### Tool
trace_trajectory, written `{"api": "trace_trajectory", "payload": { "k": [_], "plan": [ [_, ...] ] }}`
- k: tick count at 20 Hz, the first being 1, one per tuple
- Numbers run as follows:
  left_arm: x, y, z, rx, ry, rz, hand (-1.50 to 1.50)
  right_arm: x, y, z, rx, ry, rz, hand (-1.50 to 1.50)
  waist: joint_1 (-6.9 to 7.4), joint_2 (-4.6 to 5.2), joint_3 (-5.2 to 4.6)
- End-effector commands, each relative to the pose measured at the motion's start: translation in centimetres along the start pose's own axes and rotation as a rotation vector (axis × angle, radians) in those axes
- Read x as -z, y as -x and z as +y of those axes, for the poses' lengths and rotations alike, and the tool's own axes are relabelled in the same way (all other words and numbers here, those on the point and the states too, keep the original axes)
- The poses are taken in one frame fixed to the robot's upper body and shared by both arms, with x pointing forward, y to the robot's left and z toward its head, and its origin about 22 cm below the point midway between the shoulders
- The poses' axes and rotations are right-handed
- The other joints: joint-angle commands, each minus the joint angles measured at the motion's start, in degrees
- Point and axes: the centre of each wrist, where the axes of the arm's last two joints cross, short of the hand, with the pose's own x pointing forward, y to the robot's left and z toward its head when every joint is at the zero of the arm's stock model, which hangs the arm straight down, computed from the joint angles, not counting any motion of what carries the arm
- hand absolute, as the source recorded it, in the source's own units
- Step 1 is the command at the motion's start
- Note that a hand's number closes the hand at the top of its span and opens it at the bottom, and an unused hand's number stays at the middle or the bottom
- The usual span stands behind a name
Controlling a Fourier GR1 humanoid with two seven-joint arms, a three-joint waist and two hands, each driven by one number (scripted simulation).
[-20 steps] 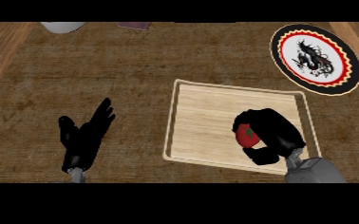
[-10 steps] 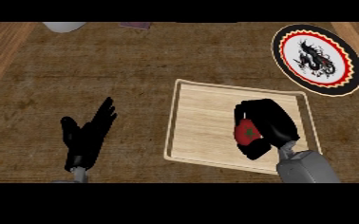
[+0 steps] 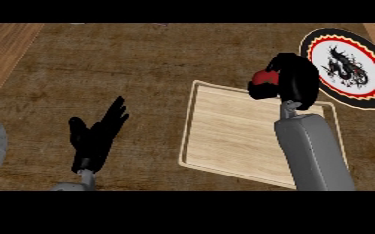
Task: Pick the tomato from the tray and place it in the plate
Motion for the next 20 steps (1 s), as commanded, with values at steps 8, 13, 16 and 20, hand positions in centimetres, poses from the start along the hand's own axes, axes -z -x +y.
{"api": "trace_trajectory", "payload": {
  "k": [8,13,16,20],
  "plan": [
    [0.6,-0.2,-2.2,0.004,0.049,0.017,0.00,4.0,-7.5,-2.6,0.248,0.550,0.371,1.50,1.82,0.49,0.05],
    [0.6,0.0,-0.1,0.006,0.001,0.044,0.00,5.5,-4.8,-0.2,0.315,0.675,0.417,1.50,0.34,0.45,0.16],
    [0.4,1.1,-1.5,-0.007,-0.003,0.042,0.00,6.7,-3.9,-0.1,0.362,0.739,0.414,1.50,-0.45,0.22,0.15],
    [0.1,0.4,0.6,-0.017,-0.024,0.047,0.00,9.4,2.0,0.6,0.271,0.804,0.469,1.50,-1.12,-0.08,0.21]
  ]
}}
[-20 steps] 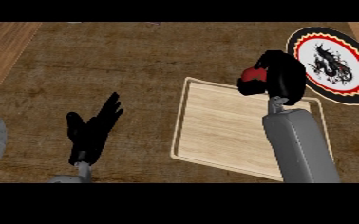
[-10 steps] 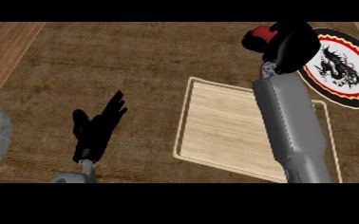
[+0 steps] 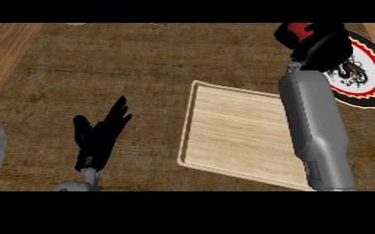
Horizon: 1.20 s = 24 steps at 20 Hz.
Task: Pick the tomato from the tray and place it in the plate
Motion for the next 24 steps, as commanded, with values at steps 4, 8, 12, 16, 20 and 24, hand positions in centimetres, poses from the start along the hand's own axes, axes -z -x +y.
{"api": "trace_trajectory", "payload": {
  "k": [4,8,12,16,20,24],
  "plan": [
    [0.5,-0.6,1.2,-0.012,-0.034,0.035,0.00,4.6,4.7,1.9,0.014,0.196,0.121,1.50,-1.02,0.00,-0.15],
    [0.5,-0.3,-0.3,-0.014,-0.023,0.020,0.00,7.3,9.1,2.3,-0.005,0.233,0.142,1.50,-1.65,-0.28,-0.07],
    [-0.5,0.6,1.1,0.014,-0.013,0.031,0.00,11.3,9.4,1.4,-0.003,0.266,0.147,1.50,-1.11,-0.35,-0.03],
    [-0.8,1.7,1.3,-0.002,-0.011,0.030,0.00,11.4,12.3,1.9,-0.027,0.279,0.147,1.50,-0.52,-0.06,0.00],
    [0.0,0.2,1.7,-0.005,-0.021,0.015,0.00,13.8,13.2,0.9,-0.069,0.178,0.330,1.50,-1.05,-0.08,0.12],
    [-0.5,0.9,1.1,0.002,-0.006,0.015,0.00,13.0,15.5,1.5,-0.210,-0.035,0.374,-1.50,-0.51,0.09,0.21]
  ]
}}
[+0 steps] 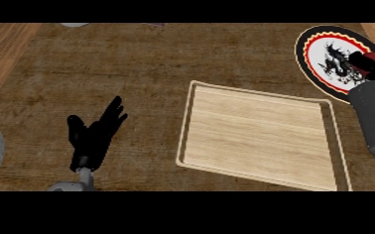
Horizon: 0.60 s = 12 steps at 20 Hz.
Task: Pick the tomato from the tray and place it in the plate
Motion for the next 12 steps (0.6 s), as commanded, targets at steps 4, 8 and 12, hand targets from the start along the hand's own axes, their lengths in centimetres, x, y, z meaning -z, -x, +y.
{"api": "trace_trajectory", "payload": {
  "k": [4,8,12],
  "plan": [
    [0.0,0.4,-0.4,0.002,0.018,0.022,0.00,1.8,-0.3,-0.5,-0.004,-0.212,0.039,-1.50,0.31,0.32,0.15],
    [-0.2,-0.1,0.6,-0.004,-0.007,0.021,0.00,2.3,0.4,-0.8,0.129,-0.180,-0.031,-1.50,-0.15,0.06,0.27],
    [-0.4,1.0,-1.0,-0.006,-0.012,0.030,0.00,2.7,0.7,-1.3,0.270,-0.067,-0.048,-1.50,-0.60,0.04,0.38]
  ]
}}
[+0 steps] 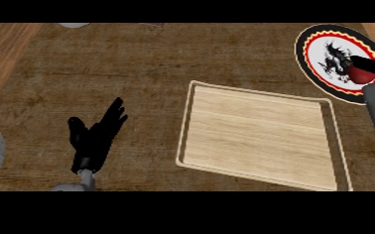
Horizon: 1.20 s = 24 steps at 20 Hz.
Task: Pick the tomato from the tray and place it in the plate
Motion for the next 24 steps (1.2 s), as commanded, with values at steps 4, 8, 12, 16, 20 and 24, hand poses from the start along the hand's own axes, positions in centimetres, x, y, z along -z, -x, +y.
{"api": "trace_trajectory", "payload": {
  "k": [4,8,12,16,20,24],
  "plan": [
    [0.1,0.6,0.3,-0.015,-0.014,0.031,0.00,1.5,0.1,-1.5,0.245,0.091,-0.005,-1.50,-1.04,-0.33,-0.36],
    [-0.7,0.8,-0.2,-0.013,-0.013,0.043,0.00,2.1,3.6,-2.3,0.347,0.024,0.026,-1.50,-1.55,-0.75,-0.44],
    [-1.5,0.5,0.6,-0.002,-0.034,0.049,0.00,2.1,6.5,-2.8,0.461,-0.109,-0.021,-1.50,-2.08,-1.25,-0.62],
    [0.0,1.1,2.1,-0.002,-0.048,0.063,0.00,-2.5,8.6,-0.9,0.460,-0.217,-0.031,-1.50,-2.80,-1.42,-0.82],
    [-0.2,1.0,2.0,-0.010,-0.057,0.044,0.00,-3.3,10.6,-2.2,0.430,-0.274,-0.045,-1.50,-3.24,-1.61,-0.89],
    [-0.6,0.6,1.2,-0.017,-0.058,0.062,0.00,-6.7,12.1,-3.2,0.361,-0.317,-0.062,-1.50,-3.57,-1.79,-0.93]
  ]
}}
